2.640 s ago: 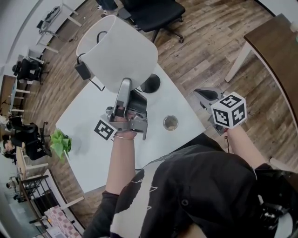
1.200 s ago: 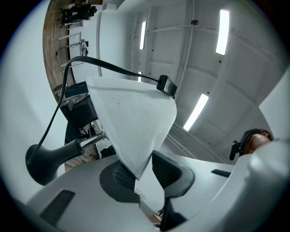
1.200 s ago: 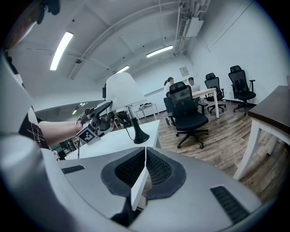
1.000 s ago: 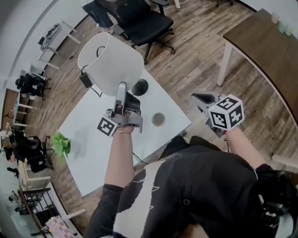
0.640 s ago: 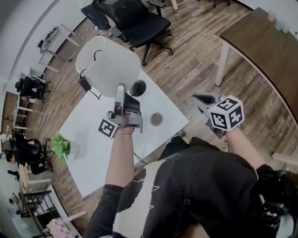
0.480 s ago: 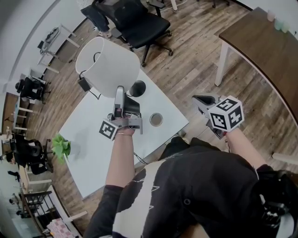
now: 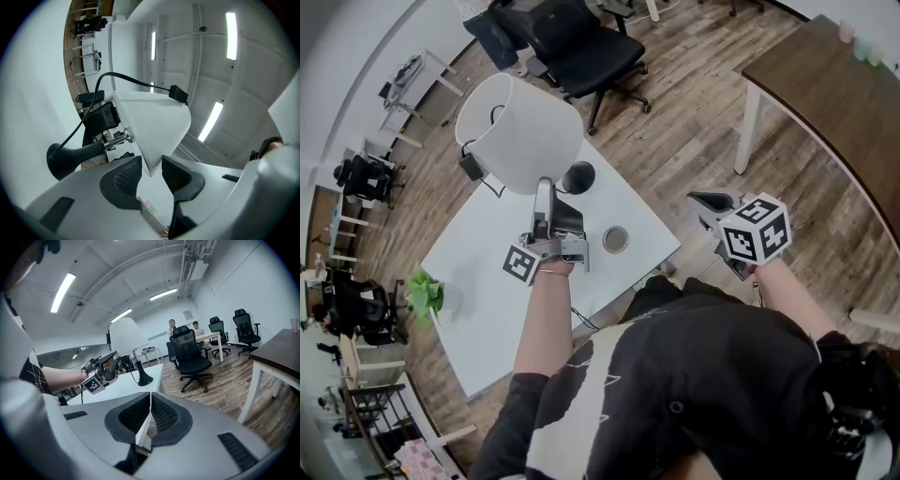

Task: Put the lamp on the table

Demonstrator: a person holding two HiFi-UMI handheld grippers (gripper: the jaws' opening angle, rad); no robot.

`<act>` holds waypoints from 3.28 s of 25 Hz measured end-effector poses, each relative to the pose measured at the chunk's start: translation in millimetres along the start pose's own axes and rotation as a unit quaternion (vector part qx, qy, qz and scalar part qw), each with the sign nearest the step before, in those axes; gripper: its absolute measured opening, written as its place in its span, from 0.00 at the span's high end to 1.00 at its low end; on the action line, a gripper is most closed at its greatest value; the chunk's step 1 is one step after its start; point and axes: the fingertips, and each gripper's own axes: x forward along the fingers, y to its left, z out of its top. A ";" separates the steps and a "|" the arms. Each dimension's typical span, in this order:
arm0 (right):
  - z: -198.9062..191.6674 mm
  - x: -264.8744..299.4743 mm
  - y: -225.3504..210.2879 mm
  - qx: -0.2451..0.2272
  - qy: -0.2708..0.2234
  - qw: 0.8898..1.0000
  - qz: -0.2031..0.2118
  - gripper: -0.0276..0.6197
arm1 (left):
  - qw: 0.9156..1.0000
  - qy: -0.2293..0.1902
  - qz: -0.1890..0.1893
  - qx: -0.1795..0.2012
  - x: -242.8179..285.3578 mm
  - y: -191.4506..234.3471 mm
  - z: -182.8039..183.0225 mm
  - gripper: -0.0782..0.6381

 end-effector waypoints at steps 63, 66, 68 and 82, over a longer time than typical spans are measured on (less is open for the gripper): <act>-87.9 29.5 304.1 0.014 -0.001 1.000 -0.011 0.93 | 0.962 0.210 0.027 0.172 -326.7 -122.0 21.5 0.87; -109.2 25.6 330.7 0.007 0.002 1.000 -0.029 0.93 | 0.953 0.232 0.033 0.191 -362.3 -120.7 23.7 0.87; -118.4 19.8 344.7 0.005 0.001 0.999 -0.038 0.93 | 0.946 0.234 0.047 0.218 -380.6 -118.5 27.6 0.87; -111.6 -44.8 365.9 0.025 -0.048 0.994 -0.098 0.93 | 0.941 0.236 0.076 0.232 -419.5 -134.0 33.7 0.87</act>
